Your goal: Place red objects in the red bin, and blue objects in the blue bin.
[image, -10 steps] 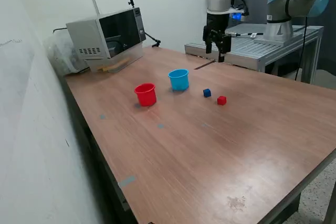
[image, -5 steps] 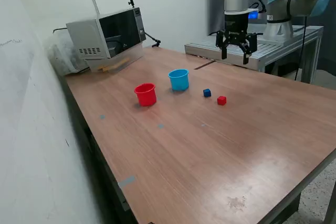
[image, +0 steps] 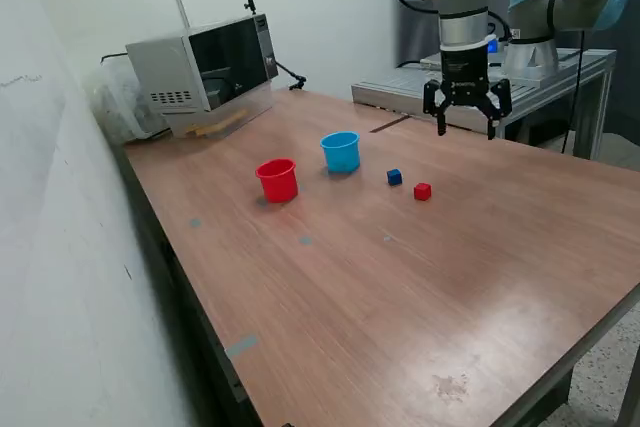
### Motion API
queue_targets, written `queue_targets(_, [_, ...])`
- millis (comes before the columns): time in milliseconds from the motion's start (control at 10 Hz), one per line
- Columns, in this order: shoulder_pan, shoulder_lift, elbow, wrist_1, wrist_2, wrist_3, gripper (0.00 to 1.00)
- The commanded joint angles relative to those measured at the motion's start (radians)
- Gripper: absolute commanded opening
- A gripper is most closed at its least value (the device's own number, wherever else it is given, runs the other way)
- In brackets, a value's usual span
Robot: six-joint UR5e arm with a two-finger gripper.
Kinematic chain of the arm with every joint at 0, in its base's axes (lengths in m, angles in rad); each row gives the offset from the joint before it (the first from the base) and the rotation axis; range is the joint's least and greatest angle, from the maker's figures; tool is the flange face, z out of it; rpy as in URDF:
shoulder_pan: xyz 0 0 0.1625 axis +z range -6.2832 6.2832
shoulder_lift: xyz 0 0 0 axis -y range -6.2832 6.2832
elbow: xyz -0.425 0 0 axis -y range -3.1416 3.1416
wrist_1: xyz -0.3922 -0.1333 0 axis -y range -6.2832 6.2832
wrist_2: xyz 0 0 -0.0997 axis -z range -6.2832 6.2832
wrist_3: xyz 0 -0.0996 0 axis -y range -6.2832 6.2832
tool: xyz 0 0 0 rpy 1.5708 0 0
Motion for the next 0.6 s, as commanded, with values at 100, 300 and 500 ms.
queue_targets(100, [-0.004, 0.086, -0.054, -0.009, 0.016, -0.048, 1.00])
queue_targets(300, [-0.010, 0.103, -0.071, -0.009, 0.016, -0.057, 1.00])
queue_targets(500, [-0.013, 0.126, -0.079, -0.009, 0.051, -0.058, 1.00])
